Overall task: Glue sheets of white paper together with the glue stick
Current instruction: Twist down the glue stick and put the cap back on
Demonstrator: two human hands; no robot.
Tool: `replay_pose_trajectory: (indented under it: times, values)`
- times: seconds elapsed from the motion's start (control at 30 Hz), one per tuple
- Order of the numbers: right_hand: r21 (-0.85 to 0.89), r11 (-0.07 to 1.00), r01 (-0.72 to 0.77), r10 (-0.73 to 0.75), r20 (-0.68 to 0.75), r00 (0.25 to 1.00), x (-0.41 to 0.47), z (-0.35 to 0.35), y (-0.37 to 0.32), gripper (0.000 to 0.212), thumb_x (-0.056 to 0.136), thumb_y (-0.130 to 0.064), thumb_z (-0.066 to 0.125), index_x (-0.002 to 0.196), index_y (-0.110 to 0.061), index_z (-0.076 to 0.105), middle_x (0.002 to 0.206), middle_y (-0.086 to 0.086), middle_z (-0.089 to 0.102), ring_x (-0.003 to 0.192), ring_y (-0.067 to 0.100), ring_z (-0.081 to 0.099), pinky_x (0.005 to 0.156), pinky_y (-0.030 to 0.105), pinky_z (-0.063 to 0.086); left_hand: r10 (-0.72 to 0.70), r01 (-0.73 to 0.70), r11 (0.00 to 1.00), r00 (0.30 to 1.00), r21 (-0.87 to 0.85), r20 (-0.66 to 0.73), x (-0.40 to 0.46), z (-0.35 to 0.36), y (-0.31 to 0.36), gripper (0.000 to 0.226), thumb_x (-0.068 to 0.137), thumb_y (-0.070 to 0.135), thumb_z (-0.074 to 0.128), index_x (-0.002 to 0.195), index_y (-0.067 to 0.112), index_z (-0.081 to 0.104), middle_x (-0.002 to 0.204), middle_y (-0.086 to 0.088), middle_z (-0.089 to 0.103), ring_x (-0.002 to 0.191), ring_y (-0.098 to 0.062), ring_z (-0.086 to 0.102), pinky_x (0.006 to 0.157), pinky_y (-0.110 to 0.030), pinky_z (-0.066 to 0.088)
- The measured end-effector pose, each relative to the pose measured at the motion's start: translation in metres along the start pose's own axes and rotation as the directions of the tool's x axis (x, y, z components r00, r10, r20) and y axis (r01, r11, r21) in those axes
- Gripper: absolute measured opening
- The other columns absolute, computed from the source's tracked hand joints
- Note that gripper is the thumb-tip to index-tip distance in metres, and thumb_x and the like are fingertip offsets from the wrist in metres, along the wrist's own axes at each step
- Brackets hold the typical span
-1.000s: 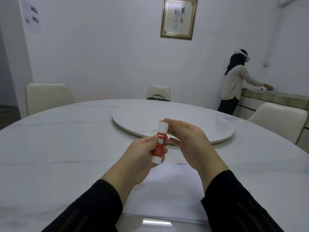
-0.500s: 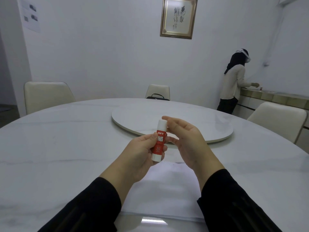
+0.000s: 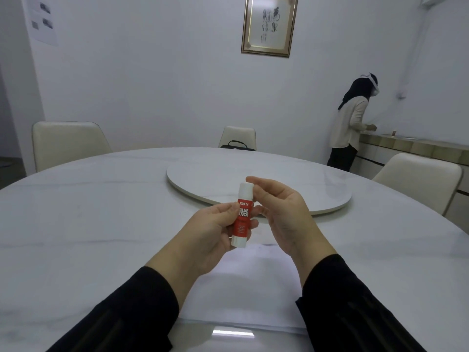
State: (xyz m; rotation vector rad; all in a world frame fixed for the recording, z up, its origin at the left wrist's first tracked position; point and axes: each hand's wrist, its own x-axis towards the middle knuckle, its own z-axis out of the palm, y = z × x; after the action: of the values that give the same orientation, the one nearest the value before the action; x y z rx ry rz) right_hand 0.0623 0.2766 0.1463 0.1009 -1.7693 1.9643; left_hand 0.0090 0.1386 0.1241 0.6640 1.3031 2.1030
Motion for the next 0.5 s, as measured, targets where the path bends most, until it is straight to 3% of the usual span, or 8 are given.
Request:
replay_pose_trajectory:
  times: [0.07,0.17,0.27,0.37,0.43,0.5]
  values:
    - [-0.032,0.998,0.048,-0.049,-0.032,0.998,-0.001,-0.001,0.000,0.010,0.079,-0.013,0.071,0.087,-0.018,0.075,0.084,-0.002,0.073,0.083,0.012,0.065,0.078,0.031,0.047,-0.003,0.003,1.000,1.000,0.018,-0.013,0.001,-0.001,0.000,0.023,0.092,0.018,0.051,0.103,0.005,0.065,0.096,-0.009,0.075,0.081,-0.019,0.071,0.068,-0.032,0.055]
    - [-0.289,0.946,0.145,-0.139,0.042,0.989,-0.002,-0.006,-0.007,0.022,0.076,-0.021,0.076,0.097,-0.028,0.074,0.104,-0.015,0.071,0.100,0.002,0.062,0.086,0.029,0.047,0.001,-0.001,1.000,1.000,-0.006,-0.018,0.002,-0.004,0.002,0.024,0.092,0.016,0.050,0.099,0.003,0.069,0.092,-0.010,0.075,0.080,-0.019,0.071,0.066,-0.031,0.056]
    - [-0.531,0.828,0.180,-0.073,0.216,0.974,-0.006,-0.008,-0.011,0.076,0.055,-0.023,0.088,0.121,-0.048,0.058,0.112,-0.024,0.062,0.105,-0.005,0.055,0.085,0.022,0.043,0.019,-0.019,0.999,1.000,-0.046,-0.008,0.002,-0.007,0.005,0.031,0.092,0.017,0.049,0.083,0.006,0.077,0.088,-0.009,0.074,0.077,-0.018,0.071,0.063,-0.030,0.057]
    - [-0.655,0.718,0.234,-0.039,0.298,0.954,-0.007,-0.003,-0.006,0.114,0.045,-0.021,0.092,0.137,-0.051,0.033,0.131,-0.027,0.043,0.110,-0.004,0.047,0.086,0.017,0.044,0.035,-0.036,0.995,0.999,-0.091,-0.015,0.003,-0.011,0.006,0.028,0.093,0.016,0.049,0.091,0.002,0.074,0.091,-0.012,0.073,0.080,-0.022,0.071,0.064,-0.032,0.058]
    - [-0.703,0.648,0.293,-0.063,0.334,0.940,-0.007,0.000,-0.003,0.119,0.046,-0.024,0.092,0.141,-0.049,0.025,0.136,-0.026,0.034,0.111,-0.003,0.044,0.085,0.012,0.043,0.039,-0.039,0.993,0.999,-0.110,-0.007,0.004,-0.013,0.006,0.026,0.091,0.016,0.051,0.098,-0.001,0.070,0.093,-0.013,0.073,0.082,-0.023,0.071,0.065,-0.032,0.058]
    - [-0.726,0.591,0.351,-0.119,0.352,0.928,-0.008,0.000,0.000,0.114,0.048,-0.024,0.091,0.139,-0.045,0.027,0.133,-0.025,0.034,0.108,-0.001,0.044,0.083,0.009,0.042,0.039,-0.037,0.994,0.999,-0.102,0.013,0.004,-0.015,0.005,0.026,0.085,0.018,0.055,0.091,0.001,0.074,0.092,-0.012,0.073,0.082,-0.022,0.071,0.066,-0.031,0.058]
